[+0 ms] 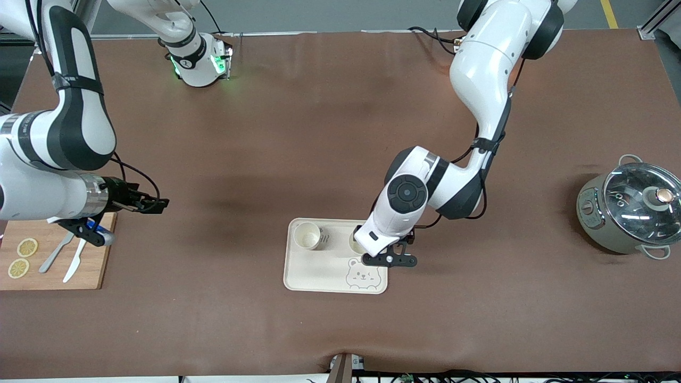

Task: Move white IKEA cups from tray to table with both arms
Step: 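Lower the left gripper onto a cup while the right gripper reaches in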

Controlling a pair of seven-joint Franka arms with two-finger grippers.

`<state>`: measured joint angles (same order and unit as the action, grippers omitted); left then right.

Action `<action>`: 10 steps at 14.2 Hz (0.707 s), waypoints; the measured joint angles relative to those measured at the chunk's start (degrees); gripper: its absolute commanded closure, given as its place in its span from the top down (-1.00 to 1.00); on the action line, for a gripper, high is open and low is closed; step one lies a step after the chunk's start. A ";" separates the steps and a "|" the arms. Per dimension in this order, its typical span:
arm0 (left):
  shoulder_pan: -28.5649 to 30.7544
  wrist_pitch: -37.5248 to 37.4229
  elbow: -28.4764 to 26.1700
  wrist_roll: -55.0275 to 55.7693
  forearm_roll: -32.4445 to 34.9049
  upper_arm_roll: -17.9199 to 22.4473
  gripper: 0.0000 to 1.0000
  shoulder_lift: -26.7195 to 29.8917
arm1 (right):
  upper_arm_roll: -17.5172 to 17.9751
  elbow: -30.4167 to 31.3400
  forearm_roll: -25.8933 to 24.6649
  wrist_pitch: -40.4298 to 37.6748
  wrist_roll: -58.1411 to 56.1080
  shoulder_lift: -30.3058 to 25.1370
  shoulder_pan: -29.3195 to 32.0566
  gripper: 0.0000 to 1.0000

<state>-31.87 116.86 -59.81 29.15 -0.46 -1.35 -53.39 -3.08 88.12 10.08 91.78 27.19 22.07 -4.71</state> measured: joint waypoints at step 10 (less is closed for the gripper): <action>-0.89 4.75 -0.03 0.64 0.00 0.06 1.00 -2.86 | 0.13 0.11 2.44 4.11 13.80 2.21 -5.21 1.00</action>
<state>-32.76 121.61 -59.85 29.78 -0.46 -1.29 -56.24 -2.95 88.23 12.53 95.89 40.99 24.28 -9.92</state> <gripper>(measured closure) 0.000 0.000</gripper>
